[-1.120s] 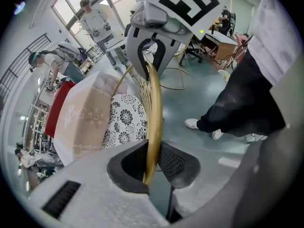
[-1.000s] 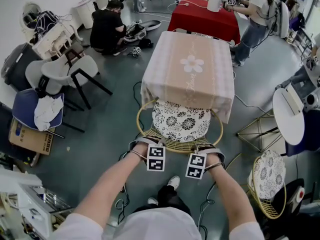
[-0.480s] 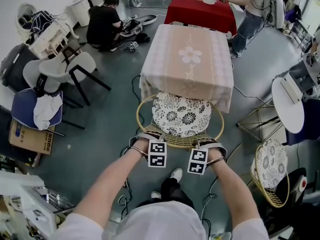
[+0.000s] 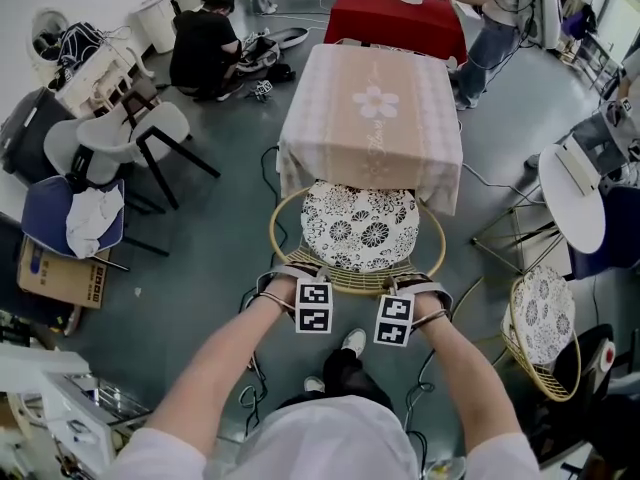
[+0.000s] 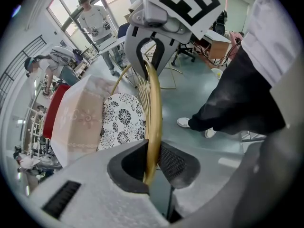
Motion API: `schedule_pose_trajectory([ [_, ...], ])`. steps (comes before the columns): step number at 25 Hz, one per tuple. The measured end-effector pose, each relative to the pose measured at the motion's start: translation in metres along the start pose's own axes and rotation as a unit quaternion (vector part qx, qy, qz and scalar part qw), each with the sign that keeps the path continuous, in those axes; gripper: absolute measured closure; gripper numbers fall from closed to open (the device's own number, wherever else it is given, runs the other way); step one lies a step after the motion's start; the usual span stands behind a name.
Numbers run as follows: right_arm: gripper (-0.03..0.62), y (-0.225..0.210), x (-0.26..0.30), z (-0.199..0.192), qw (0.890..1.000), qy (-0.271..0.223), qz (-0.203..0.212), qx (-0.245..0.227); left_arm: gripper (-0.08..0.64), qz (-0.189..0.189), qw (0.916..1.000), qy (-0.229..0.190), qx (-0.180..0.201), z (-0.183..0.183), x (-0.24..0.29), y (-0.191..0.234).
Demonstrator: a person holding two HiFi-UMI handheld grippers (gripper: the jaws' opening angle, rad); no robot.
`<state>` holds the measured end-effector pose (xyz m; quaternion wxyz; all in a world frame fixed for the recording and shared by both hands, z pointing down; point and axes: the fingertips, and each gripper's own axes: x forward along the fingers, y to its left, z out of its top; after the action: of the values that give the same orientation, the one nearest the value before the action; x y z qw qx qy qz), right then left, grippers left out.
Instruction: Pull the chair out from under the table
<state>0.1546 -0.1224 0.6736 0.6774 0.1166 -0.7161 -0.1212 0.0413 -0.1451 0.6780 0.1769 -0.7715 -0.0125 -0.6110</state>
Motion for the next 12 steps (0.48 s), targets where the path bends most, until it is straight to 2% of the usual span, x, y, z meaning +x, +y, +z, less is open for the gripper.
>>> schedule_pose_trajectory([
  [12,0.563,0.036,-0.012,0.011,1.0,0.002,-0.003,0.005,0.509,-0.001,1.0,-0.004,0.003,0.001,-0.01,-0.038],
])
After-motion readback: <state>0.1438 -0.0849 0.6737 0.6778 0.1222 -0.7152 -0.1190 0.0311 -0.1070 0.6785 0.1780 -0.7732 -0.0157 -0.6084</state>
